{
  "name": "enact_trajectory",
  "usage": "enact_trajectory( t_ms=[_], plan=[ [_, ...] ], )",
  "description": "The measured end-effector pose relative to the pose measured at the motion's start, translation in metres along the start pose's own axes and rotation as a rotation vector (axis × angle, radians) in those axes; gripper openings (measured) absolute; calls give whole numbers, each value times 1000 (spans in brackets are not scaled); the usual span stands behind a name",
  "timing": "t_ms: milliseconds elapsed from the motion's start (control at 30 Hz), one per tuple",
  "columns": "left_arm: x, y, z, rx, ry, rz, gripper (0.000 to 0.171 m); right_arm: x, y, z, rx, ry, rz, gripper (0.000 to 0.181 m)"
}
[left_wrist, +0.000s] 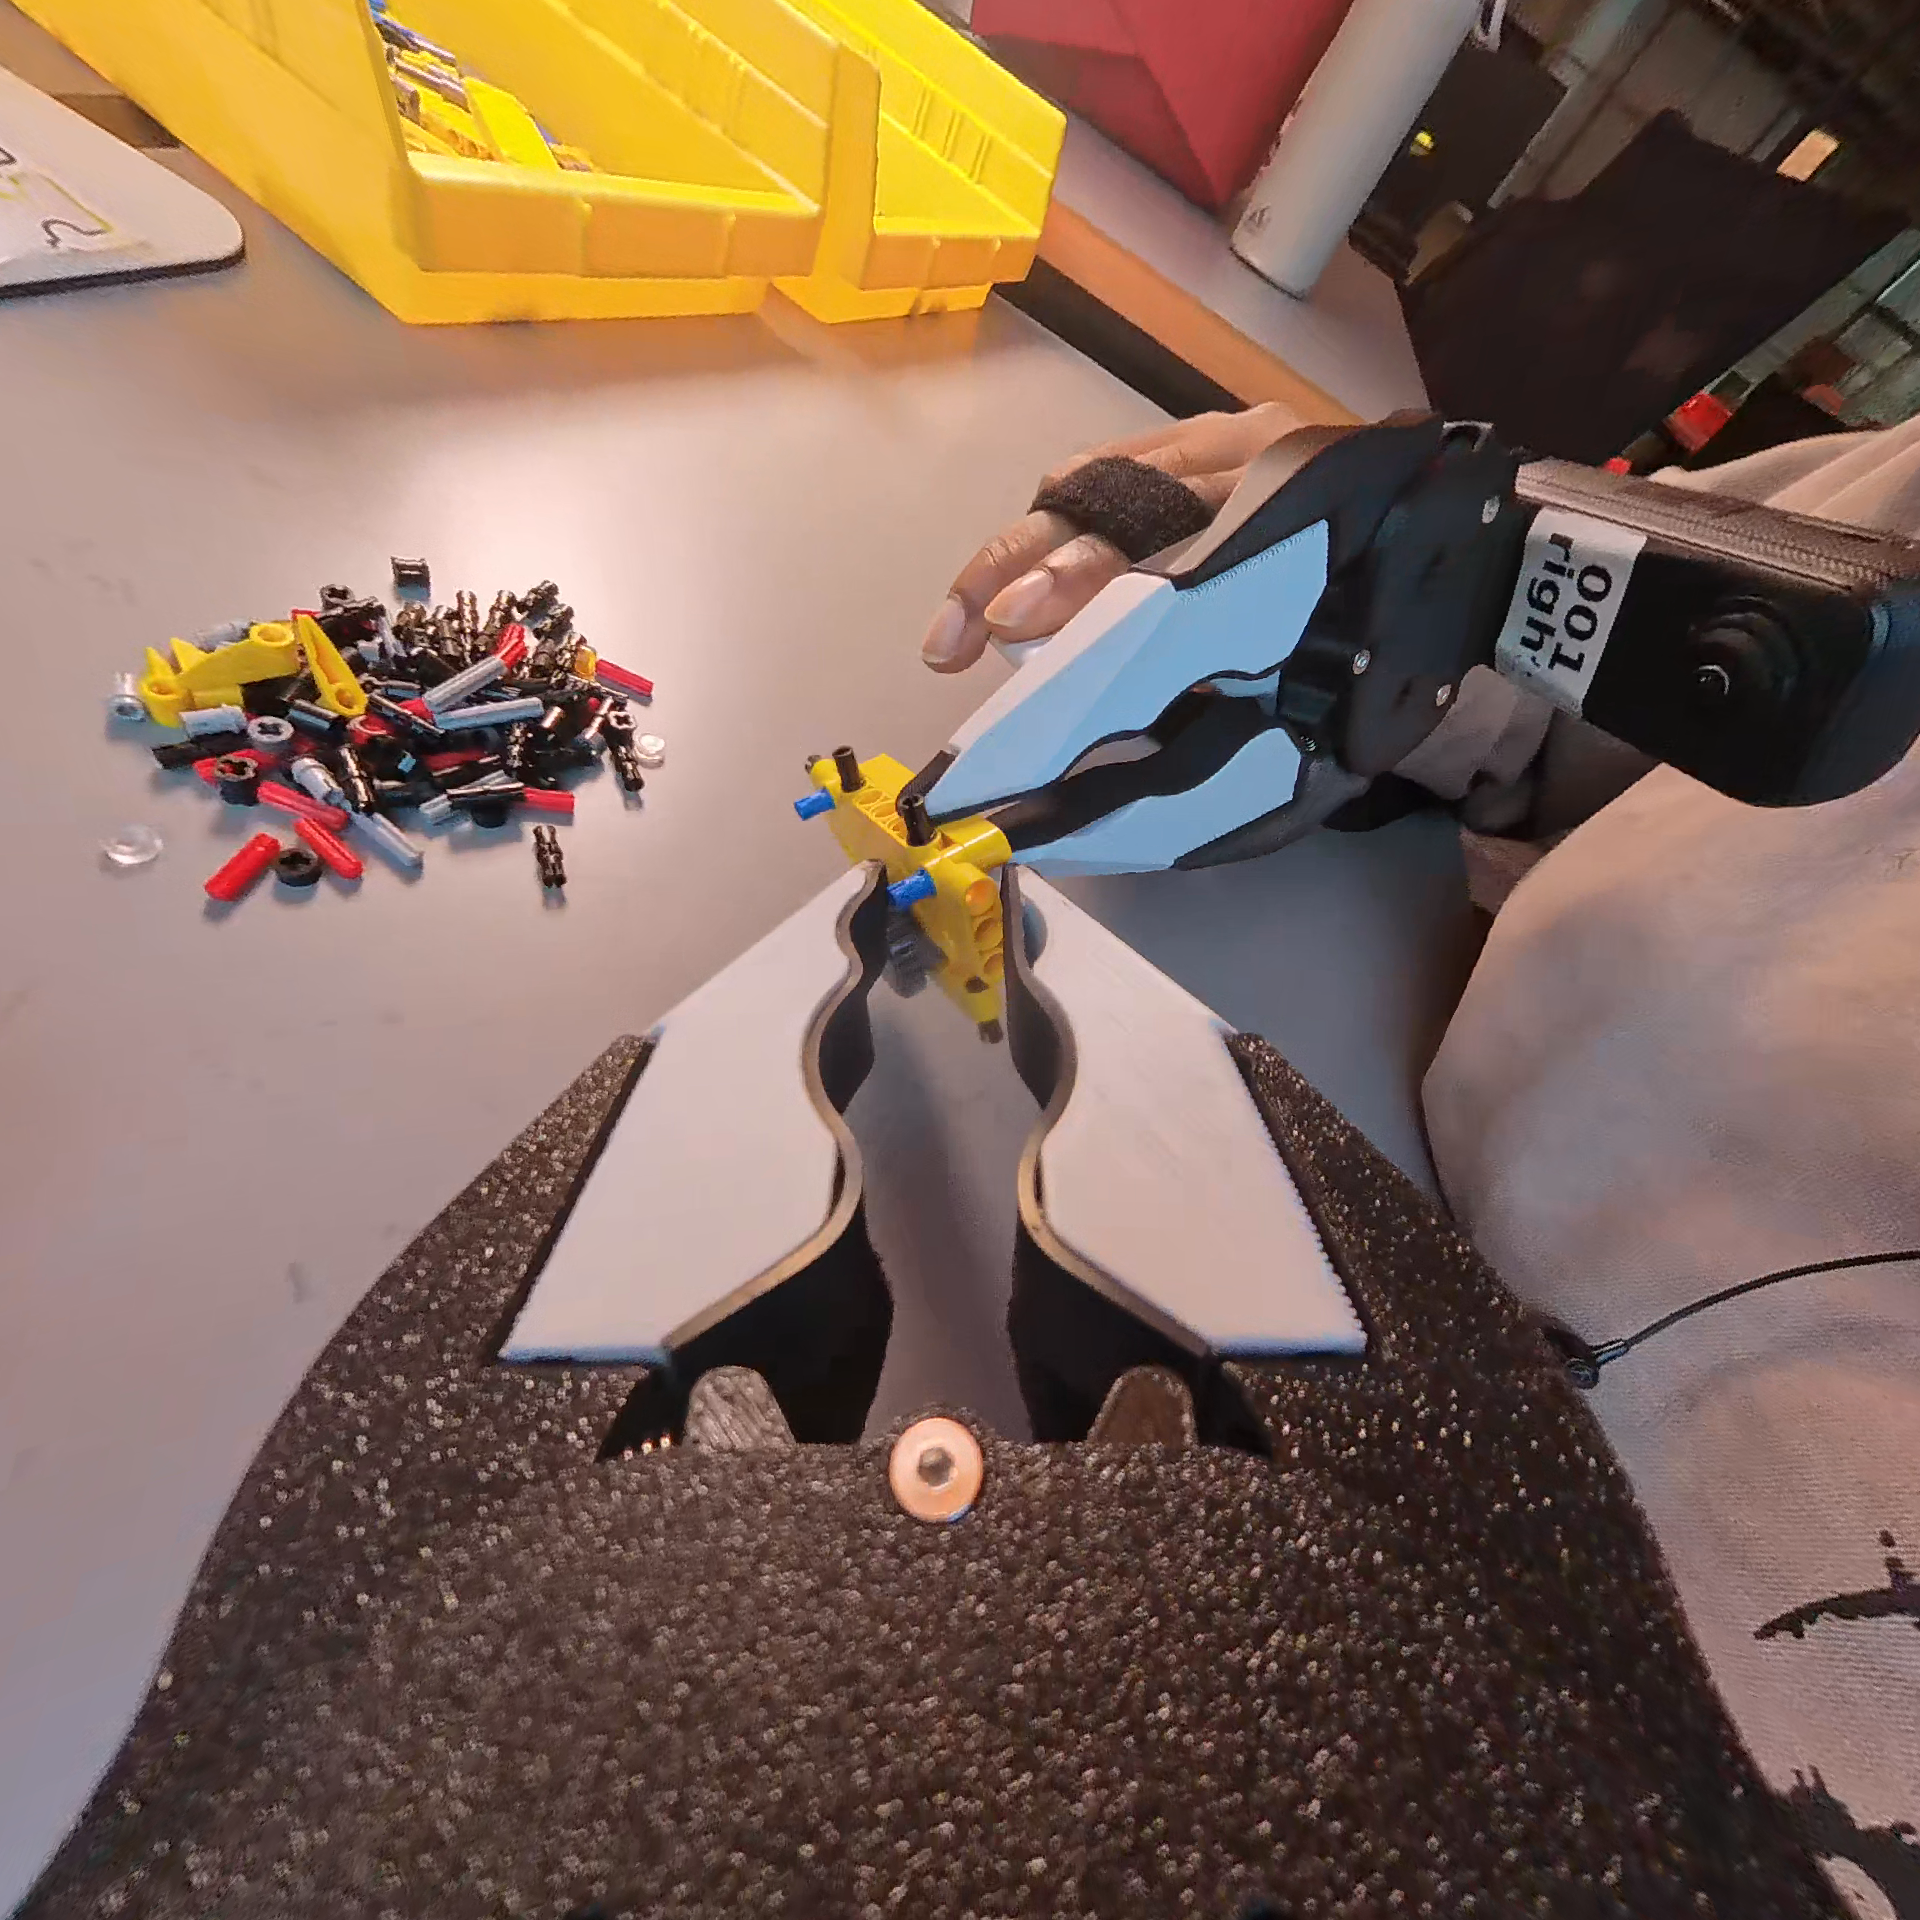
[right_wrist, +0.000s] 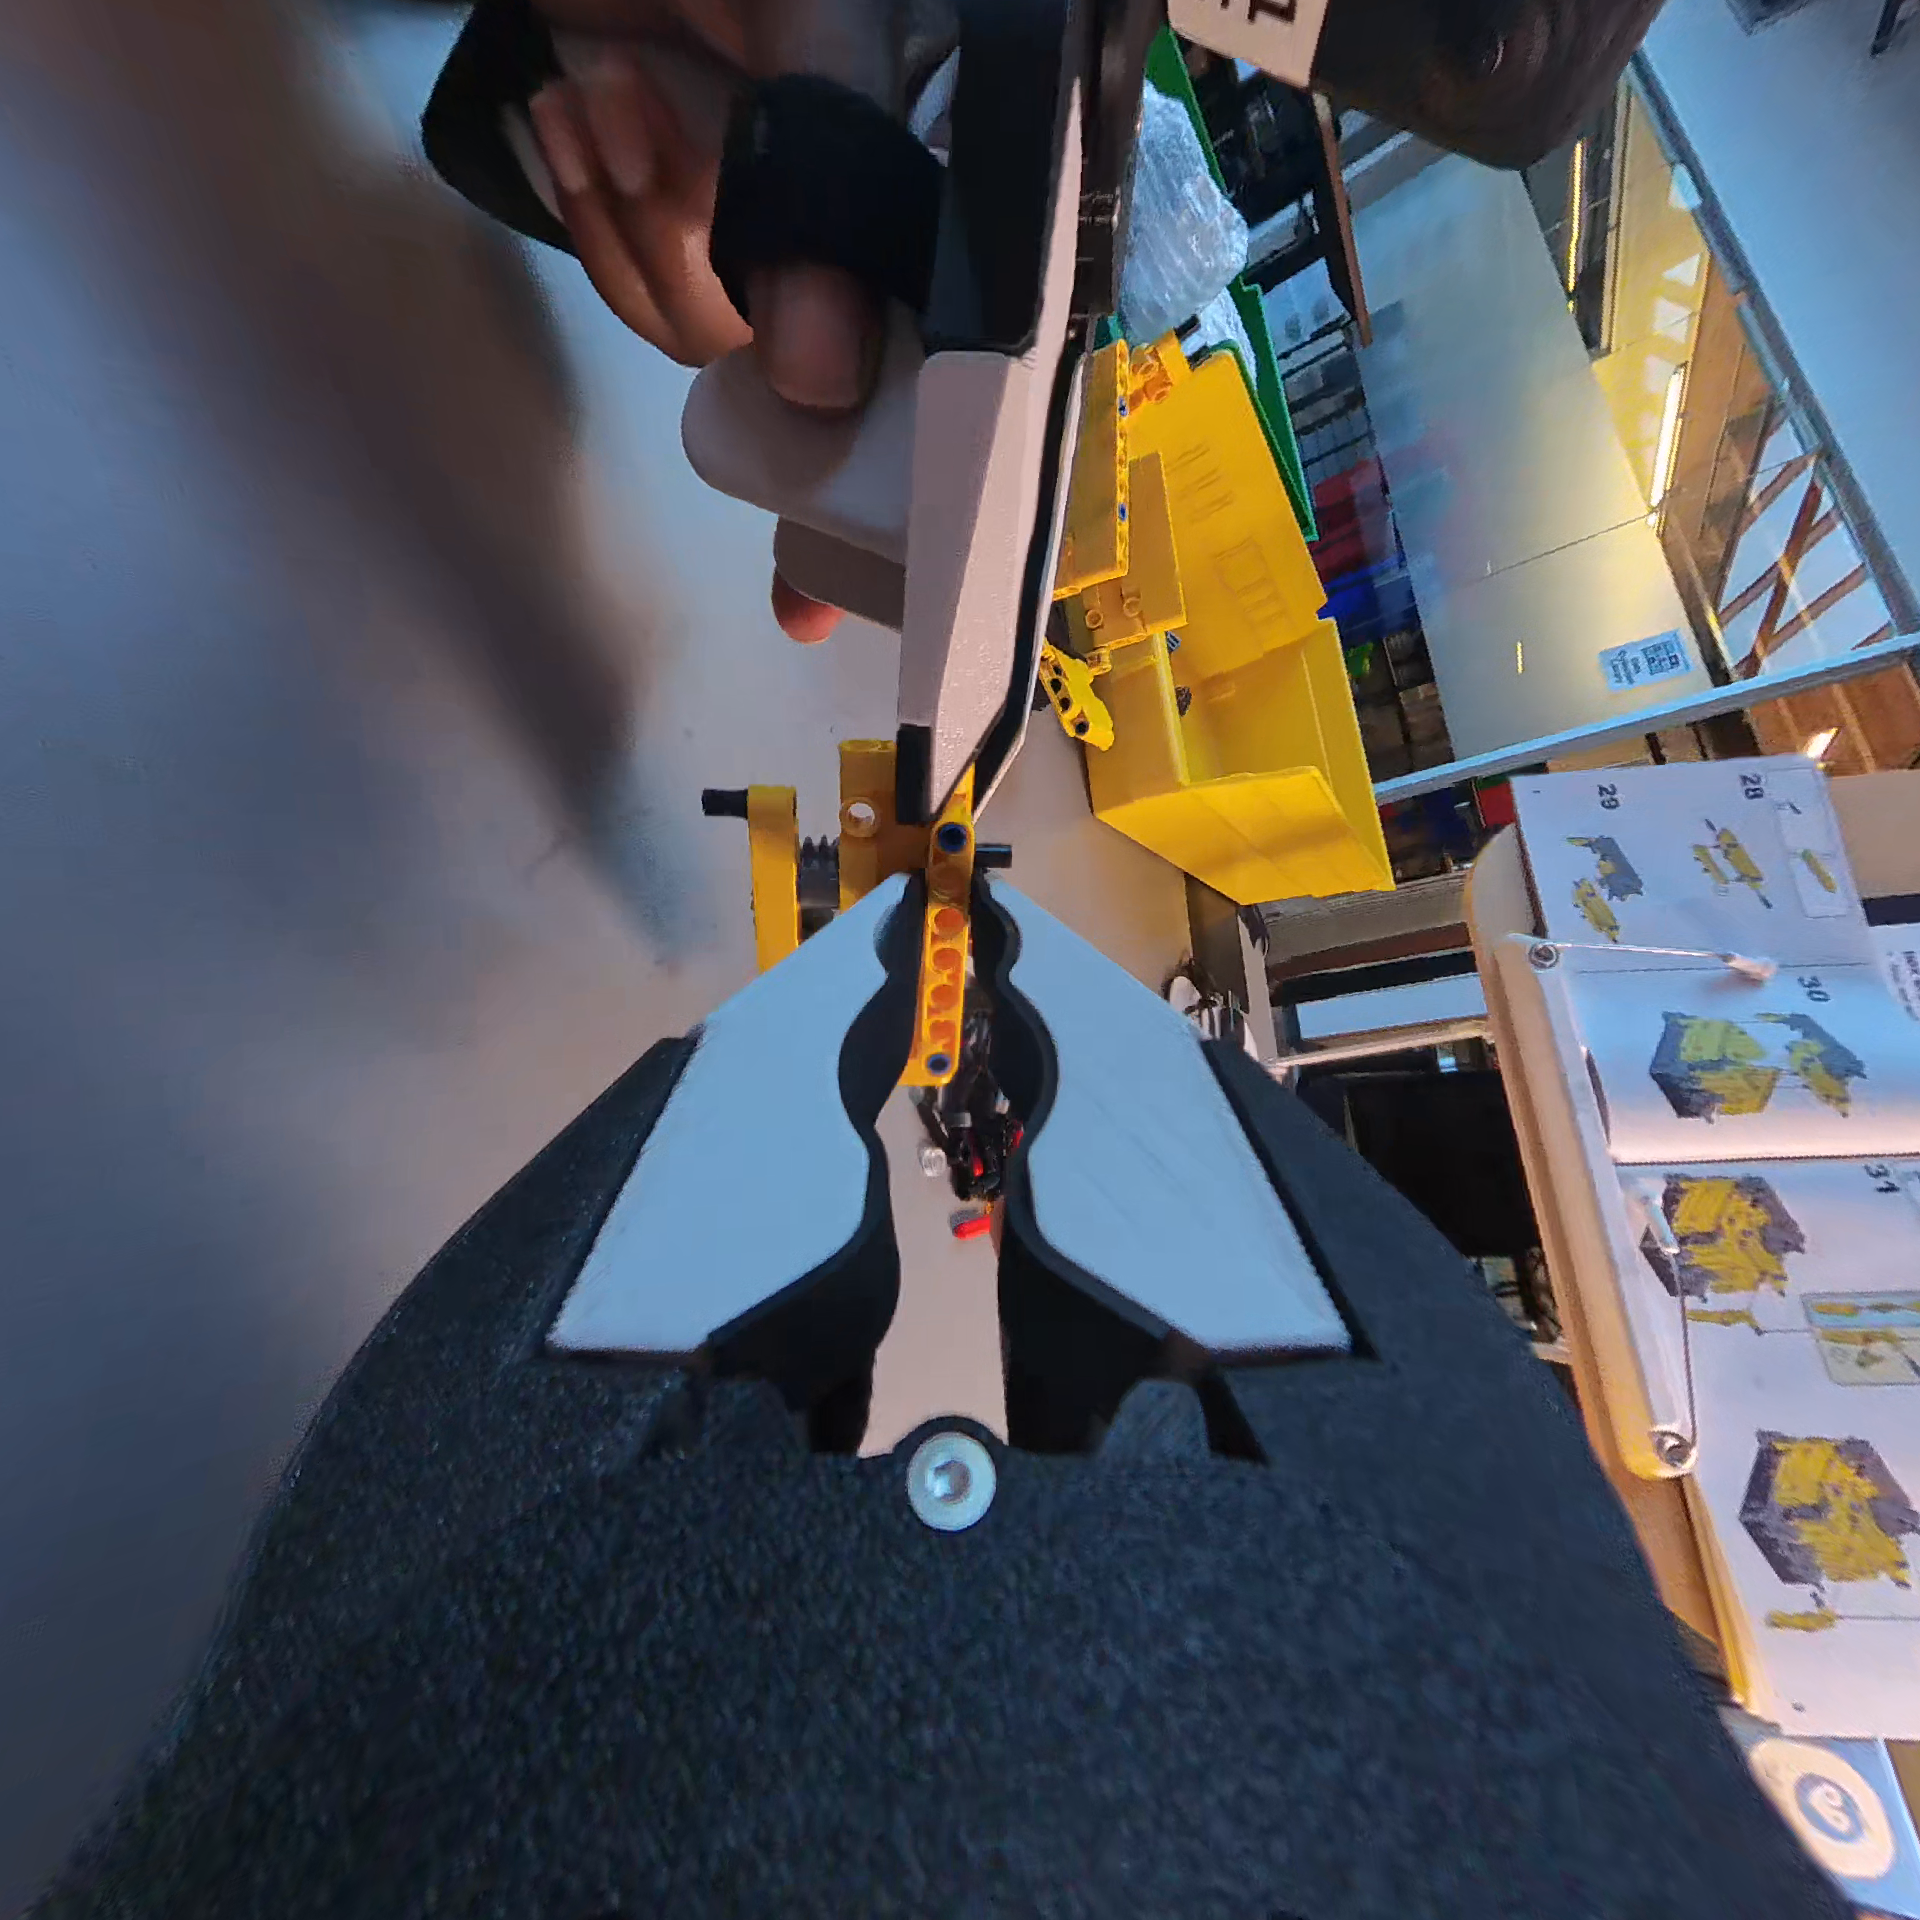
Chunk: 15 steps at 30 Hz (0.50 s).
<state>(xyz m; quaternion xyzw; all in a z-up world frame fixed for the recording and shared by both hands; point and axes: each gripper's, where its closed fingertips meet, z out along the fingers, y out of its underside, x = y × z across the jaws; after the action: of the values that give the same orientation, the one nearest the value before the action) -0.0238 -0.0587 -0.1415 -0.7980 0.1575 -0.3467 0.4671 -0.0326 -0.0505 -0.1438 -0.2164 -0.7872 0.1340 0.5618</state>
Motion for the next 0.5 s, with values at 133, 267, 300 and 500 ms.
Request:
enact_trajectory(
  t_ms=[133, 267, 300, 500],
  plan=[
    [-1, -4, -1, 23, 35, -82, 20, 3, 0, 0, -22, -10, 70, 6],
    [-8, -2, -3, 18, -38, -47, 17, 5, 4, 1, -66, 3, 90, 5],
    [-9, -2, -3, 19, -38, -54, 17, 5, 4, 1, -75, 2, 99, 5],
    [-16, 2, 0, -11, -78, -47, 16, 2, 9, 5, -136, 4, 116, 5]
  ],
)
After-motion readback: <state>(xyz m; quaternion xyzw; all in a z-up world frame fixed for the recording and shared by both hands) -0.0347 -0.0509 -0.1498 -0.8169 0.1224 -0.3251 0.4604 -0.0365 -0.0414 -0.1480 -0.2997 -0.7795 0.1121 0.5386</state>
